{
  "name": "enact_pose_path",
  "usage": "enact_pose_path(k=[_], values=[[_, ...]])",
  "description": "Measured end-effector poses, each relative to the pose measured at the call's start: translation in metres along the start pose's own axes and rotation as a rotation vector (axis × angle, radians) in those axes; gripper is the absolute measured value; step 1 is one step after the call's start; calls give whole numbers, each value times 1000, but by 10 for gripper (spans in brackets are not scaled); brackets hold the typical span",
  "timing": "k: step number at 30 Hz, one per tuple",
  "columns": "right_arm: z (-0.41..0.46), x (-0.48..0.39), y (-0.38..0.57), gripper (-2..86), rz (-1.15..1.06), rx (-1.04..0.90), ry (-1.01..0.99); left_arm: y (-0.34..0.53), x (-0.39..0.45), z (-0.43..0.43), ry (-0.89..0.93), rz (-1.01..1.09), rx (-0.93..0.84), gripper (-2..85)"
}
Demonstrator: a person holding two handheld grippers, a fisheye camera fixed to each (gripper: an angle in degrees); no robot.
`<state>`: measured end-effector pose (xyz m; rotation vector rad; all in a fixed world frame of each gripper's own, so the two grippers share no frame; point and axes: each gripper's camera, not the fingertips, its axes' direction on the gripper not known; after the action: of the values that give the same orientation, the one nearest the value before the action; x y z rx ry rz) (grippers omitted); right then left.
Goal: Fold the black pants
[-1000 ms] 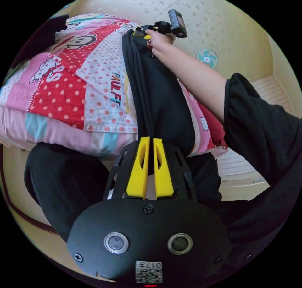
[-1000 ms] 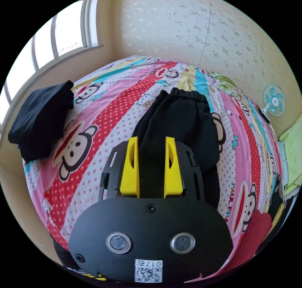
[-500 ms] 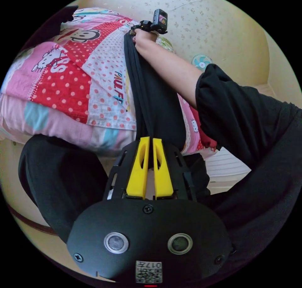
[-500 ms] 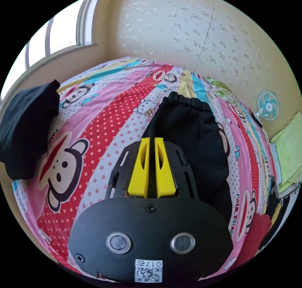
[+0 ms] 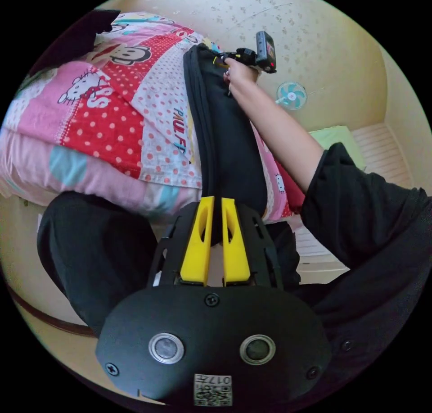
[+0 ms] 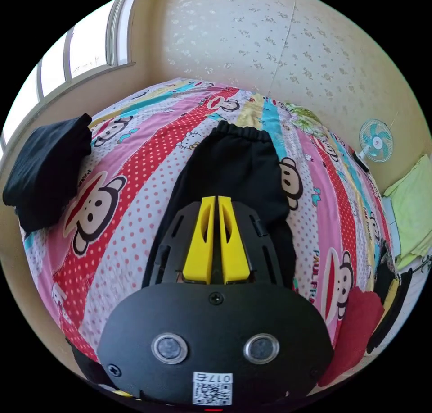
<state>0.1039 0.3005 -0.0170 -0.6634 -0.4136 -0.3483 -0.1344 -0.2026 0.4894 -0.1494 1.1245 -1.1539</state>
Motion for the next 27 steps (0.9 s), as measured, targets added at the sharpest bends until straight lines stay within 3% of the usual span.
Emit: enact_pose_path(k=[4, 9, 13, 20, 24, 27], values=[[-68, 67, 31, 60, 24, -29, -121, -40, 9, -17, 16, 125, 55, 93], [-126, 179, 92, 90, 276, -67, -429, -98, 6, -15, -57, 142, 134, 98], [-165, 244, 138, 112, 396, -135, -552, -119, -27, 32, -57, 21, -29, 114], [-242, 259, 164, 115, 340, -261, -1004, -48, -39, 31, 121, -54, -46, 106], [-267, 261, 138, 75, 389, -284, -1046, -29, -53, 30, 178, -124, -86, 64], [-314, 268, 117, 43, 394, -227, -1256, -21, -58, 14, 329, -99, -136, 50]])
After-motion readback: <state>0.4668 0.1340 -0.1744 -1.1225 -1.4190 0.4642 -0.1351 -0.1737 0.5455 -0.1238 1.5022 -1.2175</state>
